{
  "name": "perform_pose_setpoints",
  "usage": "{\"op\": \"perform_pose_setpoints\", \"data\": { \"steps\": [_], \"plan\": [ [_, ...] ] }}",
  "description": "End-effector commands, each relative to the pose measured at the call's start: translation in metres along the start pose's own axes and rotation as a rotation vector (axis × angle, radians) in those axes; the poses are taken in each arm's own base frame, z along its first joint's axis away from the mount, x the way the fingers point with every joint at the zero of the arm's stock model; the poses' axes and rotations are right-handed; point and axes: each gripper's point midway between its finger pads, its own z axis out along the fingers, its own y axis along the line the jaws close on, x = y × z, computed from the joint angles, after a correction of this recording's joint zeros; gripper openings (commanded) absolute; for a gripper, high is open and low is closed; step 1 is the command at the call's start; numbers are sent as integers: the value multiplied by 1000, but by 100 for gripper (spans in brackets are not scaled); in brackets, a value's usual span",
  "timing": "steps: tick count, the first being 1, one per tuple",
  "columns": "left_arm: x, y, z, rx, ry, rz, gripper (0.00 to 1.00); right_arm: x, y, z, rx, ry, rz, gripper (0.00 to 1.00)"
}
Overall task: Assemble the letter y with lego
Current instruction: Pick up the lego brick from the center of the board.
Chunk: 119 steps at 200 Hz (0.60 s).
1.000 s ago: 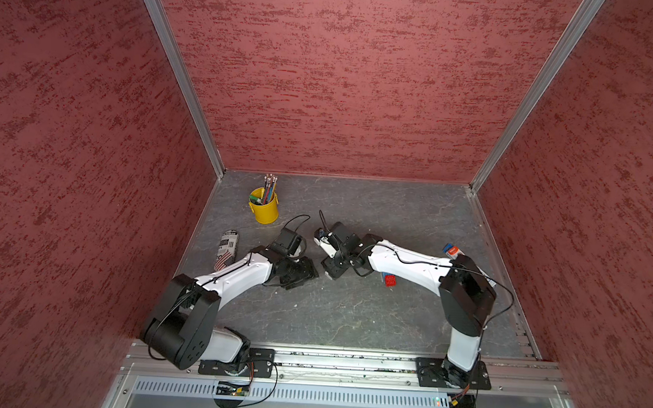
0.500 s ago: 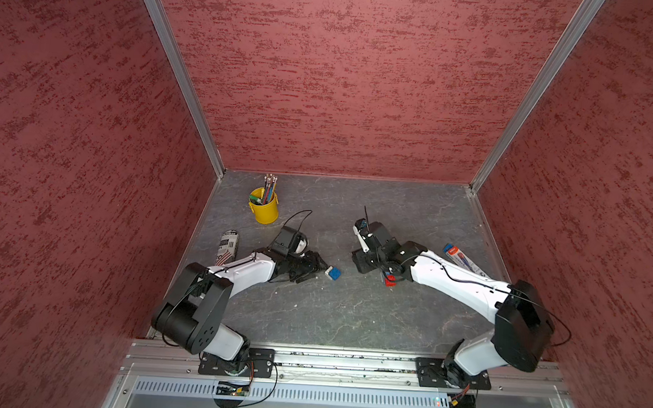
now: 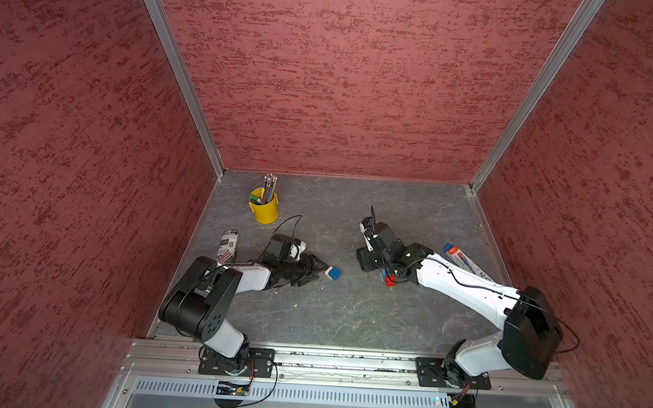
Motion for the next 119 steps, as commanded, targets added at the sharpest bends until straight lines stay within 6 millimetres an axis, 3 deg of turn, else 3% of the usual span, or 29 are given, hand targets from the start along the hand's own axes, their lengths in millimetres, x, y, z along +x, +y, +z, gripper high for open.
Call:
{"op": "perform_pose_setpoints", "data": {
  "steps": [1,41,119],
  "plan": [
    [2,-4,3,52,23,33,67,-5,-10,-4,39,-32,24,57],
    [9,12,8,18,52,15,66,-7,-18,-12,56,-54,44,57],
    [20,22,18,-48,103,42,62,-5,-23,-9,74,-44,53,56]
  ]
}}
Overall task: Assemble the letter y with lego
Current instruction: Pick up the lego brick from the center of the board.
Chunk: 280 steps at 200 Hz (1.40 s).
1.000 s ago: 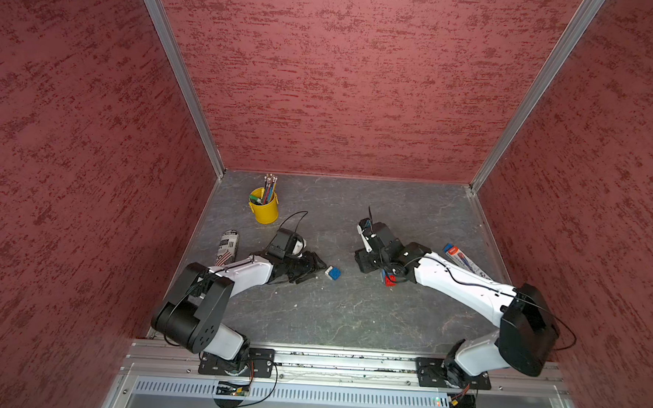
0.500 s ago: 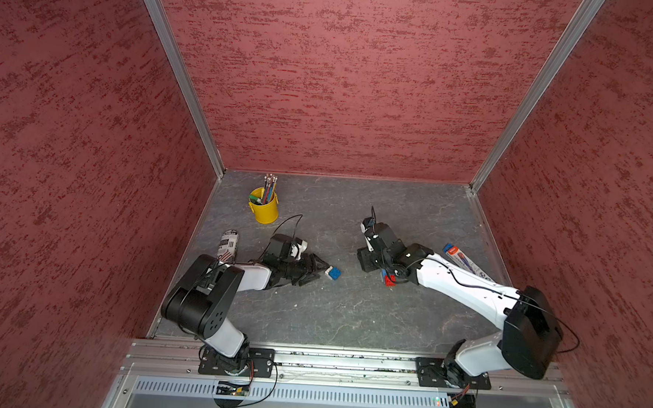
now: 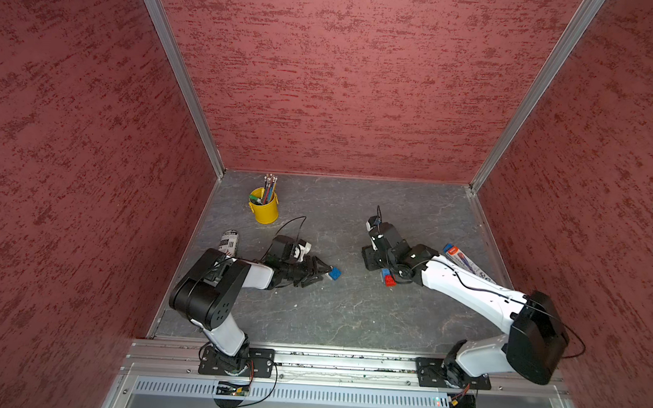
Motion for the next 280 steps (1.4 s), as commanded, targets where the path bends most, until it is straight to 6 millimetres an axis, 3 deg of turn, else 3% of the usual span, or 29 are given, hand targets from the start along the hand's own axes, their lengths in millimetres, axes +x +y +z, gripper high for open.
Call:
{"op": "perform_pose_setpoints", "data": {
  "steps": [1,62,167,237,280],
  "plan": [
    [11,21,5,-87,33,-17,62,-2,-8,-2,31,-17,19,56],
    [13,35,5,-147,23,-39,54,-3,-11,-6,35,-22,22,56],
    [20,60,6,-266,40,-81,50,2,-17,-13,45,-26,24,56],
    [26,69,5,-315,56,-101,45,14,-38,-19,90,1,70,57],
    [29,74,5,-325,63,-112,44,39,-50,-11,116,93,108,62]
  ]
}}
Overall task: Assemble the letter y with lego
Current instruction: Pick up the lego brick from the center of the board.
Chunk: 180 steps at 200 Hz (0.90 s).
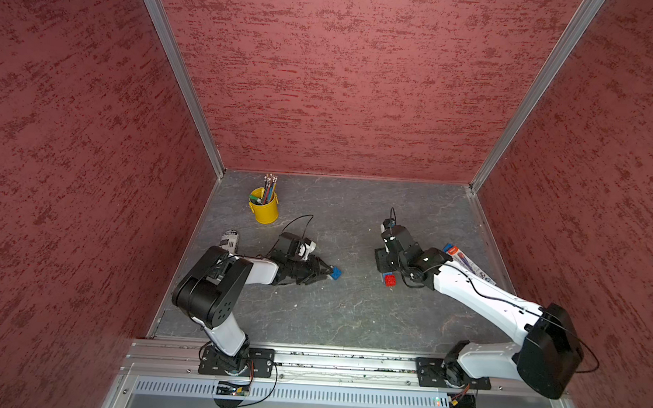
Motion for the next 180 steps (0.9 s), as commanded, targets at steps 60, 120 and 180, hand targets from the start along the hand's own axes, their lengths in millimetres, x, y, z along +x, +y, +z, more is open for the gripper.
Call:
{"op": "perform_pose_setpoints", "data": {
  "steps": [60,120,180],
  "plan": [
    [30,71,4,-250,41,-144,44,50,-24,28,46,180,98,66],
    [29,70,4,-247,38,-141,44,65,-23,55,32,249,97,60],
    [29,70,4,-246,38,-140,44,64,-23,62,26,263,89,47]
  ]
}}
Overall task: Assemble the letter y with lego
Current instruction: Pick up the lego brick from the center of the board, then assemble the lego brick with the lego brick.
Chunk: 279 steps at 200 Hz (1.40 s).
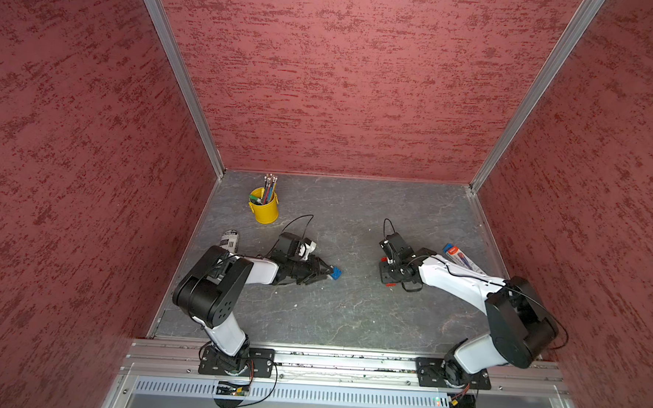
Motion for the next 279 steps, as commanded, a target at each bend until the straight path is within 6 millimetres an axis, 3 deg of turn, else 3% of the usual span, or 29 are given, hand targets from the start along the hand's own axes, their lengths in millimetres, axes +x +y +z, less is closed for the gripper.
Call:
{"op": "perform_pose_setpoints", "data": {
  "steps": [1,52,87,121,184,224,279],
  "plan": [
    [28,70,3,-249,34,-140,44,-8,4,0,-25,-18,-4,47],
    [28,70,4,-248,36,-141,44,-13,8,-5,-38,-20,-32,33],
    [29,71,3,-251,37,-144,44,-21,15,-17,-70,-39,-71,30],
    [29,71,4,-254,37,-144,44,-34,38,-37,-159,-81,-151,29],
    [29,73,5,-257,41,-146,44,-41,97,-61,-297,-113,-357,29],
    [28,73,6,-259,43,-148,43,-38,127,-64,-341,-106,-472,29],
    [27,72,7,-258,45,-148,43,-31,147,-55,-345,-67,-558,28]
  ]
}}
